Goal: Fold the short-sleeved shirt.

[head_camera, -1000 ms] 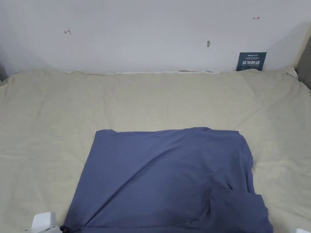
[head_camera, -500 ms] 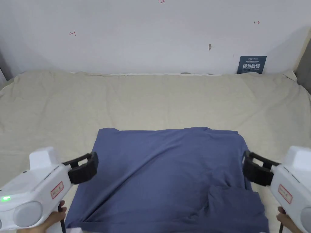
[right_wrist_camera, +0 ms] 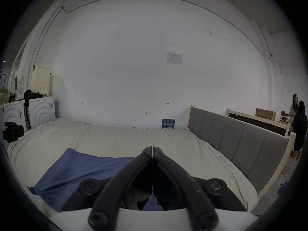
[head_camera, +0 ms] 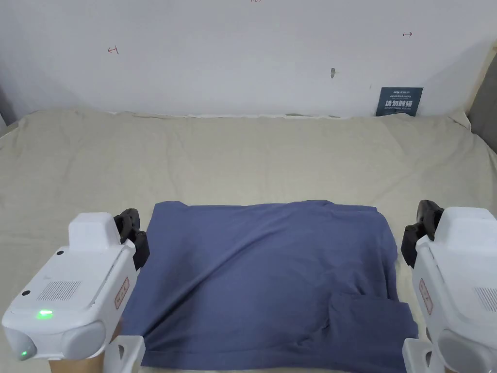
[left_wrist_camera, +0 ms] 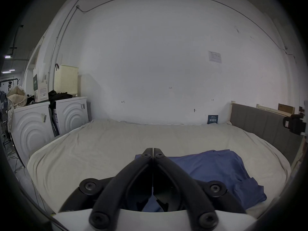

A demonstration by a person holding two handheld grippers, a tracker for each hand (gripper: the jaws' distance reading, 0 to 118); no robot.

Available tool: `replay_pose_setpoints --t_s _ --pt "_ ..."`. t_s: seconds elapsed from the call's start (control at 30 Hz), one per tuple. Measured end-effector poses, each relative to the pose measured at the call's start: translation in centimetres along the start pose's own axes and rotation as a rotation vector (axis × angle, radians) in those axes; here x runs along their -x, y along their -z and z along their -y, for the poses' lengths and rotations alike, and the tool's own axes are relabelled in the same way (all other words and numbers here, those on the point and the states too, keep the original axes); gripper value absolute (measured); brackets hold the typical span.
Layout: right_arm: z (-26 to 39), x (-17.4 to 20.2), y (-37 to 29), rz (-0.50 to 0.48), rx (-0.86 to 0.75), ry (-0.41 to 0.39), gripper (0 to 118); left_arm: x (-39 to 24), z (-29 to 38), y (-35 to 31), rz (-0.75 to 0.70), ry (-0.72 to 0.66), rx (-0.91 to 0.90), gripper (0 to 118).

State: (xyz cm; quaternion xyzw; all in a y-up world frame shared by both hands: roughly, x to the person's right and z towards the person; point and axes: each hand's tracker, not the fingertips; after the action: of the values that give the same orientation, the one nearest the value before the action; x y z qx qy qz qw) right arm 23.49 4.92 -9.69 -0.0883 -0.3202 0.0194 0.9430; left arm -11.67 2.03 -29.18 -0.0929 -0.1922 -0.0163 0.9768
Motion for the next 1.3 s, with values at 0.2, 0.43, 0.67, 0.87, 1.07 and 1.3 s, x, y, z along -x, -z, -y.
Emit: replay_pose_setpoints --t_s 0.2,0.43,0.67,0.87,1.07,1.3 --pt "0.4 -0.6 0.4 -0.004 0.027 0.016 1 2.6 2.8 1.3 0.001 0.02 0.299 0" --pt "1.1 -0.4 0.8 -0.018 0.064 0.013 1 6.6 9.2 0.7 0.046 0.018 0.586 2" --pt "2.0 0.0 1.2 -0.03 0.107 0.015 1 8.6 14.8 1.7 0.016 -0.071 0.786 114" --pt "3.1 -0.2 1.3 -0.035 0.144 0.006 1 8.6 17.2 2.5 0.0 -0.052 0.791 17" --pt "5.7 -1.9 1.4 -0.02 0.269 -0.003 28 7.7 17.1 1.8 0.01 -0.035 0.746 5" --pt "15.7 -5.3 2.9 -0.073 0.682 0.037 110 7.5 14.9 1.5 0.042 -0.055 0.693 5"
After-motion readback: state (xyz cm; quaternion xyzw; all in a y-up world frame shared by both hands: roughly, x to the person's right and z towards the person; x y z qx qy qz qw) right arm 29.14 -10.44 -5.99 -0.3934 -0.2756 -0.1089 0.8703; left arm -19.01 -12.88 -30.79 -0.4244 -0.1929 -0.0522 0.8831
